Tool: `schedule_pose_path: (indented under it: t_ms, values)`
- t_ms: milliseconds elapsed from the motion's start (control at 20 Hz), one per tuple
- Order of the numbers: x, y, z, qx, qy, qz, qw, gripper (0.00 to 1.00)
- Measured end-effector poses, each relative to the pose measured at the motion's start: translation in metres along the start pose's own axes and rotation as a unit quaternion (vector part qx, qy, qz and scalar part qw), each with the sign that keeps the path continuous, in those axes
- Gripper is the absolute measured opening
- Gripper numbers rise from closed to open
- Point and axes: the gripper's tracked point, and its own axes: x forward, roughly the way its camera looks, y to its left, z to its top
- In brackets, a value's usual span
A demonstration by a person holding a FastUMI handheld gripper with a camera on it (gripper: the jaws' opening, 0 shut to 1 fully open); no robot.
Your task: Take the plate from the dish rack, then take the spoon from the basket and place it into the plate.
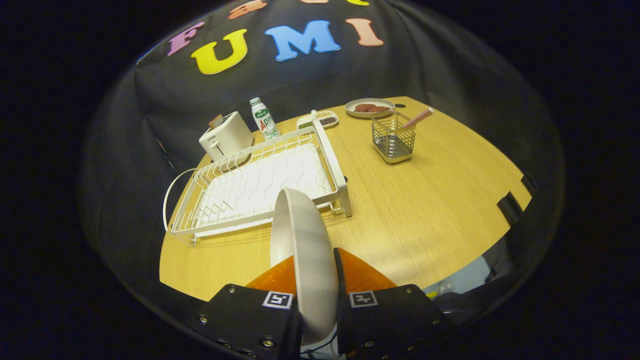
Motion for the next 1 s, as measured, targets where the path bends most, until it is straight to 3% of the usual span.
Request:
schedule_pose_path:
  t_ms: [250, 550, 1000]
  values:
    - [0.016, -0.002, -0.021, 0.103, 0.029, 0.048, 0.993, 0.28]
    - [0.029, -0.008, -0.042, 0.185, 0.041, 0.086, 0.978, 0.28]
    - [0.031, -0.033, -0.046, 0.203, 0.029, 0.051, 0.977, 0.4]
